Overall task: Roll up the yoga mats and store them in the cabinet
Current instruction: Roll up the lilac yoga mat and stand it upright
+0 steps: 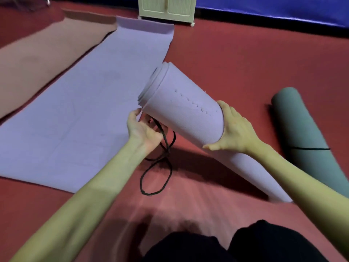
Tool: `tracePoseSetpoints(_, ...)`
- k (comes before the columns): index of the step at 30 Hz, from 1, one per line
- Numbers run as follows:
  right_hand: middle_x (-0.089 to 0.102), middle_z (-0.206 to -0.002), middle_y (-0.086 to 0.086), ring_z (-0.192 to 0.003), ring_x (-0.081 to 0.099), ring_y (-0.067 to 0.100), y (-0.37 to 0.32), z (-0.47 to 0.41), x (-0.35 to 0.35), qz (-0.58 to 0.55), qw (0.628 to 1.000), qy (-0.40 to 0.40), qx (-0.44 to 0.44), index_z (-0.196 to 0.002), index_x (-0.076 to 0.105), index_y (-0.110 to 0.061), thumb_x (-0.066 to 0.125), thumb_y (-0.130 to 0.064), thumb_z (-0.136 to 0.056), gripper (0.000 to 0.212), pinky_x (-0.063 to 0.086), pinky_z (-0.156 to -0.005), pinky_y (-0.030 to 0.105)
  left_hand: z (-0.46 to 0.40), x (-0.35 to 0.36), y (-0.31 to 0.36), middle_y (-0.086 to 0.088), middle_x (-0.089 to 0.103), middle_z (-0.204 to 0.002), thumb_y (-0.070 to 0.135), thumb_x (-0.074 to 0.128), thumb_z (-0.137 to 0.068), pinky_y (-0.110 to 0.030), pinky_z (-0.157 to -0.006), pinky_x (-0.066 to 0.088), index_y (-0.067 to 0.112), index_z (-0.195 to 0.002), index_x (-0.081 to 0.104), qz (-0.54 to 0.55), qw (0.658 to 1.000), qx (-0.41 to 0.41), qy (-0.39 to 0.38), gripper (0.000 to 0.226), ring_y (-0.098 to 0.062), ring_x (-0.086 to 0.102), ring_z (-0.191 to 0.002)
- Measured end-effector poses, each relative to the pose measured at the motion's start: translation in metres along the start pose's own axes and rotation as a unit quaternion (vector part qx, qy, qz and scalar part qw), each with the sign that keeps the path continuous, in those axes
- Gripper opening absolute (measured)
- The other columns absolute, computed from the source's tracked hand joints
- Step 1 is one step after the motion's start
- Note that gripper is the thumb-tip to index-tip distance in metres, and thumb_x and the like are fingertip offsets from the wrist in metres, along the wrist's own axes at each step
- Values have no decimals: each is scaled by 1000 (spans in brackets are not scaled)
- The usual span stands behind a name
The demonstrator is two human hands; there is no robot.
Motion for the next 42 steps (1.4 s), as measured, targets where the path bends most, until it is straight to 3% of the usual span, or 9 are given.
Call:
tracePoseSetpoints(4,44,-133,-7,-117,50,23,11,-1,-47,-72,995,64,20,-141,20,-29,80,-69,-39,124,47,-87,48,13,83,15,1,37,-67,58,51,-85,-24,-51,32,17,-69,45,-123,988,37,-85,44,-17,40,-54)
tracePoseSetpoints(12,48,-125,-17,-111,54,18,34,2,-115,-232,956,173,54,-126,19,-42,92,-49,-45,110,47,-92,43,57,230,10,5,40,-64,59,48,-88,-21,-43,26,24,-67,46,-313,922,152,-169,41,-10,36,-52)
tracePoseSetpoints(19,42,-128,-19,-116,48,7,40,-2,-125,-315,927,192,66,-139,19,-28,96,-40,-46,121,43,-96,31,79,276,0,12,43,-50,60,44,-92,-23,-47,28,27,-71,52,-415,859,206,-216,40,-7,41,-49)
tracePoseSetpoints(21,37,-131,-17,-120,44,3,42,-3,-124,-341,922,176,54,-141,21,-22,97,-32,-48,120,42,-102,32,80,279,-2,8,49,-59,67,45,-88,-23,-54,36,26,-74,56,-442,851,194,-206,45,-10,47,-58)
tracePoseSetpoints(25,47,-136,-7,-120,51,4,47,-13,-149,-418,892,170,23,-139,35,-13,92,-38,-54,105,45,-102,33,78,282,-5,-6,67,-95,82,51,-71,-41,-95,48,23,-99,68,-497,836,121,-199,68,-23,64,-92)
tracePoseSetpoints(29,63,-129,6,-121,59,20,41,-33,-193,-609,770,187,-36,-131,57,-13,65,-63,-74,76,42,-106,42,80,296,-9,-1,60,-83,77,59,-70,-30,-74,47,26,-83,63,-546,813,113,-169,53,-19,58,-77)
tracePoseSetpoints(31,64,-128,7,-122,58,23,39,-42,-210,-634,742,218,-19,-129,61,-16,55,-71,-77,76,38,-109,46,81,303,-11,2,56,-71,73,61,-72,-22,-60,45,24,-79,58,-557,810,91,-160,49,-15,54,-59)
tracePoseSetpoints(36,74,-90,-1,-81,65,17,40,-56,-238,-609,752,233,101,-83,72,-19,63,-52,-76,35,49,-81,35,71,315,-15,3,38,-60,69,61,-70,-20,-49,25,23,-72,51,-582,796,85,-142,47,-13,32,-46)
tracePoseSetpoints(42,68,-85,3,-77,59,21,41,-76,-246,-631,748,169,117,-89,67,-20,66,-37,-77,21,44,-73,32,51,318,-2,5,26,-63,60,58,-72,-23,-53,14,27,-69,30,-583,792,91,-154,43,-14,18,-54)
Point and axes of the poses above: each hand's wrist, its own z-axis away from the middle knuckle, its own x-axis out of the palm, y = z × x, the point moved 1 cm from there along -z, towards the middle knuckle
